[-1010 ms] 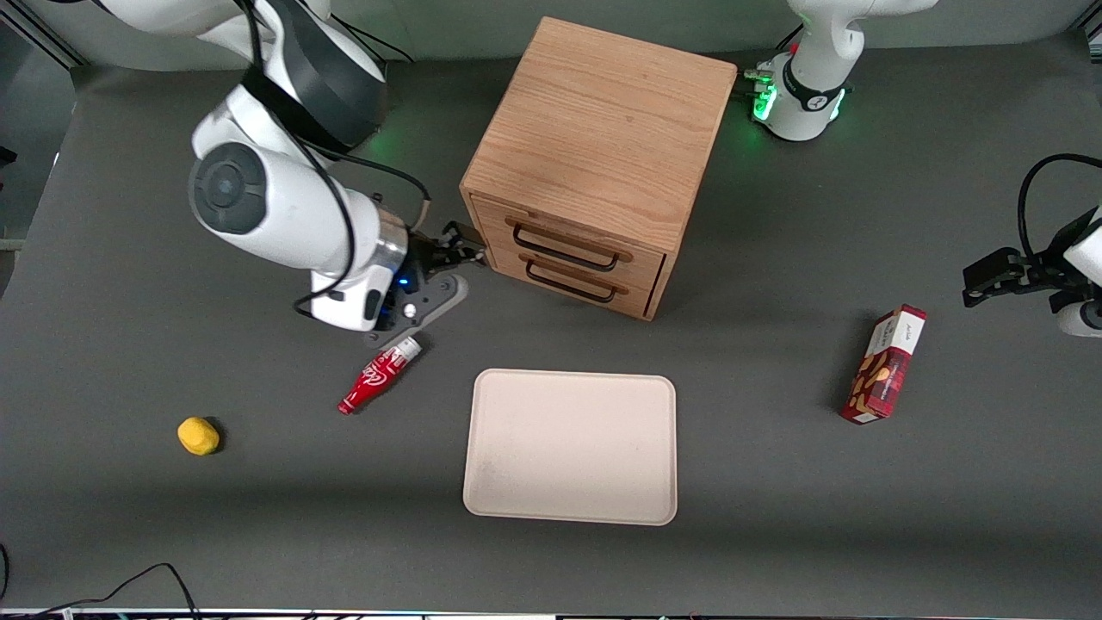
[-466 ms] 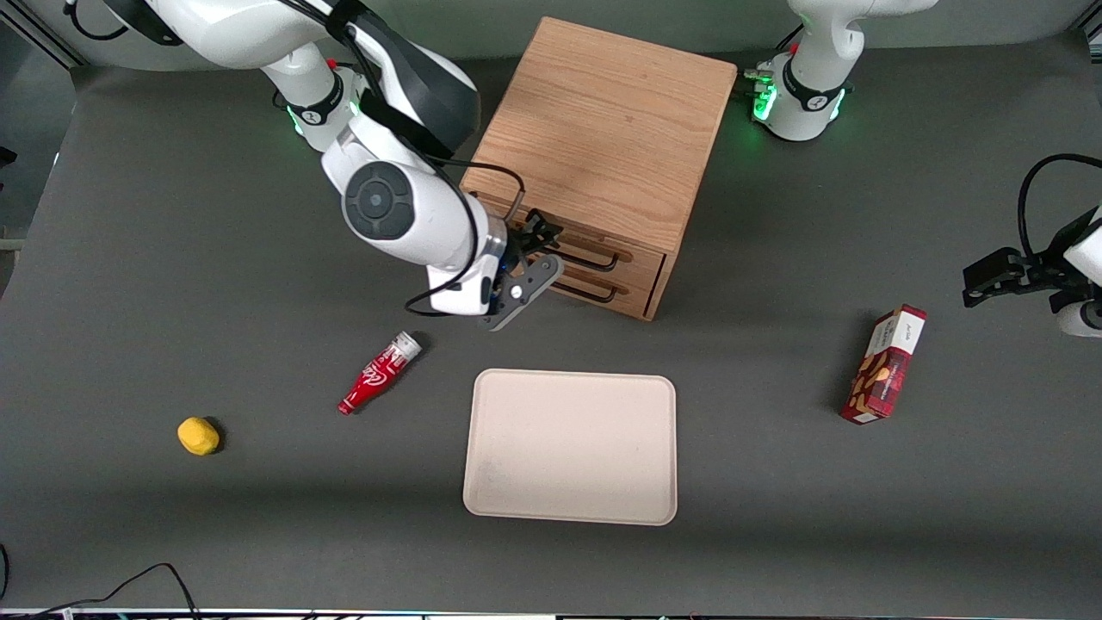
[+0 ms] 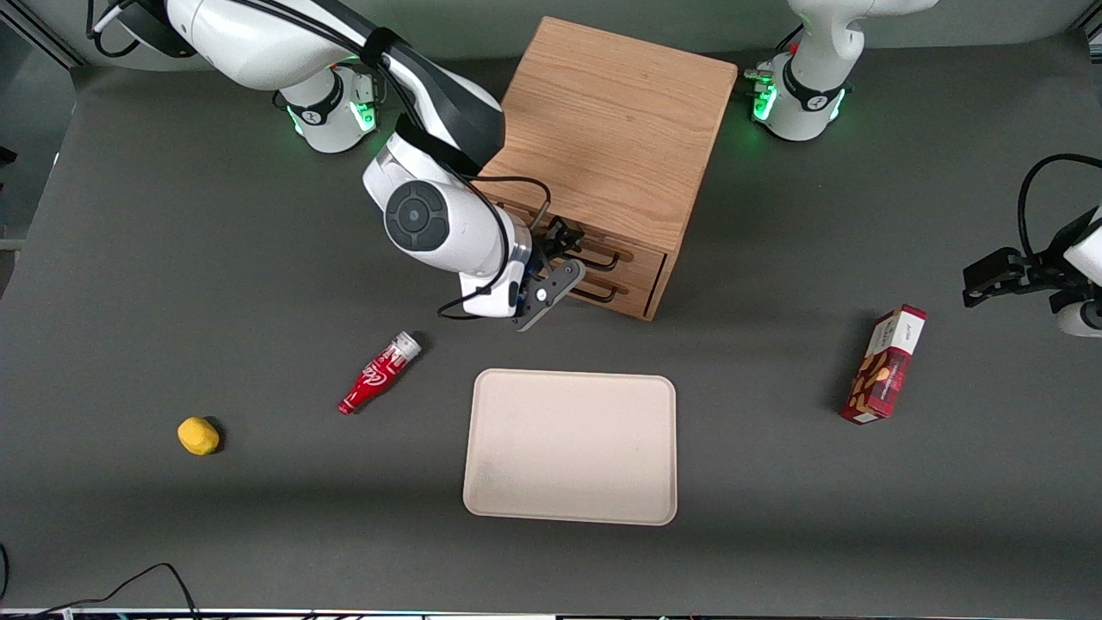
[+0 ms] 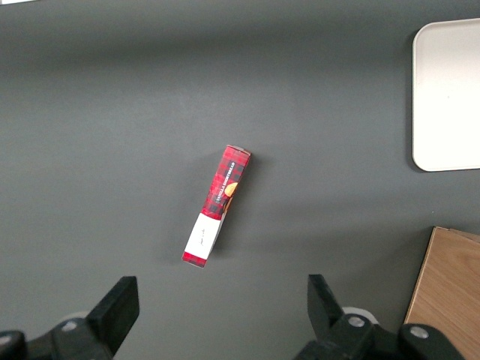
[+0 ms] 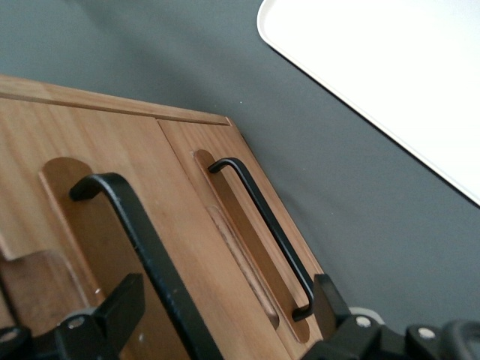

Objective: Open upper drawer

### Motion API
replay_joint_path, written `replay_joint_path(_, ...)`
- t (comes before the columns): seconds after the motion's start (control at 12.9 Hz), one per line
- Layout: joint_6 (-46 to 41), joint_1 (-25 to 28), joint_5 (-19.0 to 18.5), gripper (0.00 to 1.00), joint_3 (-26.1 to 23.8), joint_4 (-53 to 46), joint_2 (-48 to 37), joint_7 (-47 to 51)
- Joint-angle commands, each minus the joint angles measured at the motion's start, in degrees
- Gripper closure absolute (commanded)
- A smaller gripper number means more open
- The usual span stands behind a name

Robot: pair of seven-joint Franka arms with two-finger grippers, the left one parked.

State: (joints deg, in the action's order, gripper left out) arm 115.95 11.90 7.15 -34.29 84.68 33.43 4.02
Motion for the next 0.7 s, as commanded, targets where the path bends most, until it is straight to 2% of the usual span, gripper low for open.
replay_joint_path(0.0,2.26,-1.35,0.14,0.0,-1.39,1.89,0.58,-0.85)
replay_joint_path(0.47,2.0,-3.11,-0.74,0.0,-1.3,1.98,0.23,-4.97)
replay_joint_path(0.62,2.18,-4.25,-3.44,0.0,-1.13,1.9,0.05,-5.69)
